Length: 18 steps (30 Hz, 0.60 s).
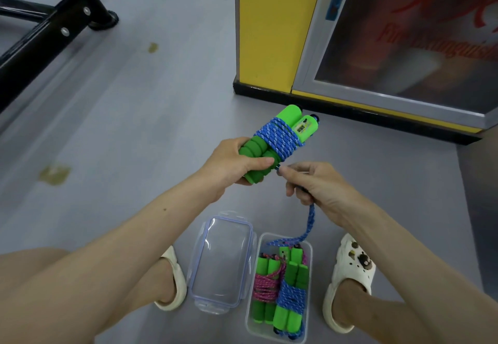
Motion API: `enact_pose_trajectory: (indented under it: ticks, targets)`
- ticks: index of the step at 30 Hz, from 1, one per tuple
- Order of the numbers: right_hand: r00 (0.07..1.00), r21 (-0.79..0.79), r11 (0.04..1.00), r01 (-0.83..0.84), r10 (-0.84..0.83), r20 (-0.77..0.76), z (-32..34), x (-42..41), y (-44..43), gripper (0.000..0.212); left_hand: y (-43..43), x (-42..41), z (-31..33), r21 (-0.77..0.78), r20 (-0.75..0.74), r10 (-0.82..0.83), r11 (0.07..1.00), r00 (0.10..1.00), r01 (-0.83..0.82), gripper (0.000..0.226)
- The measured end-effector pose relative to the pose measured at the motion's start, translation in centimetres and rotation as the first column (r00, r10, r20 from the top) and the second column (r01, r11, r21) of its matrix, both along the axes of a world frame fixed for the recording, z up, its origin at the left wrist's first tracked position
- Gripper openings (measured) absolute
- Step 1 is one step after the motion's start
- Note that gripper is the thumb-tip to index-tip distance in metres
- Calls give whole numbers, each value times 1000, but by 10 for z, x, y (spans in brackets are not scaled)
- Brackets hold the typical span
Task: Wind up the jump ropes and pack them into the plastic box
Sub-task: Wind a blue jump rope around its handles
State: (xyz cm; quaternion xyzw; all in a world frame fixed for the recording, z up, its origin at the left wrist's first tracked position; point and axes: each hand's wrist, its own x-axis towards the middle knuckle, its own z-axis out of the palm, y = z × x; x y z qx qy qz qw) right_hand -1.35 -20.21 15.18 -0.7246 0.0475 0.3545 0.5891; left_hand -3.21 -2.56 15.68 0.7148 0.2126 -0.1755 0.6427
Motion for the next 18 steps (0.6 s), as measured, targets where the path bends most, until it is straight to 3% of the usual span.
enact_pose_trajectory:
  ticks: [3, 7, 13, 16, 18]
  targets:
    - [999, -89, 996, -26, 29, 32, 0, 1, -1, 9, -1, -1, 2, 30, 45, -12, 999, 999, 11, 34]
    - [996, -229, 973, 16, 4, 88, -3, 2, 2, 19, -8, -4, -1, 334, 177, -133, 940, 975, 68, 41]
    - [989, -47, 992, 115, -119, -91, -1, 0, 7, 27, -18, -5, 0, 770, 257, -312, 638, 915, 1, 47]
    - [987, -52, 992, 112, -117, -113, -1, 1, 8, 32, -20, -7, -3, 876, 290, -408, 477, 866, -69, 43]
    - [990, -70, 995, 74, -82, -111, -1, 1, 7, 30, -20, -9, -5, 903, 297, -438, 417, 849, -101, 44]
